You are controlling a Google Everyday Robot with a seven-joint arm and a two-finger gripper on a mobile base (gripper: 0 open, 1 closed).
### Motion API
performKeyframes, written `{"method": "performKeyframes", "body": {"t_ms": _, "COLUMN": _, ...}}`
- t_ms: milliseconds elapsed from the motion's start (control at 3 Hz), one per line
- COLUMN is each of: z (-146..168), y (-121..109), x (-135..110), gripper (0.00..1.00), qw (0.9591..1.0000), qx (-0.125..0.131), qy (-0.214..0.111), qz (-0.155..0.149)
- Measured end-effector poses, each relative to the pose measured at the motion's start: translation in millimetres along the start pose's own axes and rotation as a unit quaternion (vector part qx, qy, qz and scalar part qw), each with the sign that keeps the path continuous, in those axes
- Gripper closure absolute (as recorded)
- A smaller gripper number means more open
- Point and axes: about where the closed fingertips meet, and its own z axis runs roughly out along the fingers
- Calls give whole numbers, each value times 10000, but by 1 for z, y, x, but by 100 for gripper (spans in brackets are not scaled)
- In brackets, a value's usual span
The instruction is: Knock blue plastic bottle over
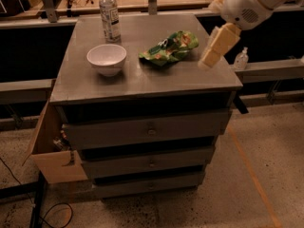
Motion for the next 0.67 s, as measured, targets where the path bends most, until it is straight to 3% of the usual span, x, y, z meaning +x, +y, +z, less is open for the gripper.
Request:
{"method": "performKeyframes", "body": {"t_ms": 333, "z": 57, "y": -43, "x": -31, "gripper": 0, "qw": 9937, "qx": -272, "qy": -822, "qz": 707}}
{"method": "performKeyframes", "body": {"t_ms": 667, "z": 103, "y": -76, "x": -58, "gripper": 0, "qw": 9829, "qx": -318, "qy": -1278, "qz": 1288}}
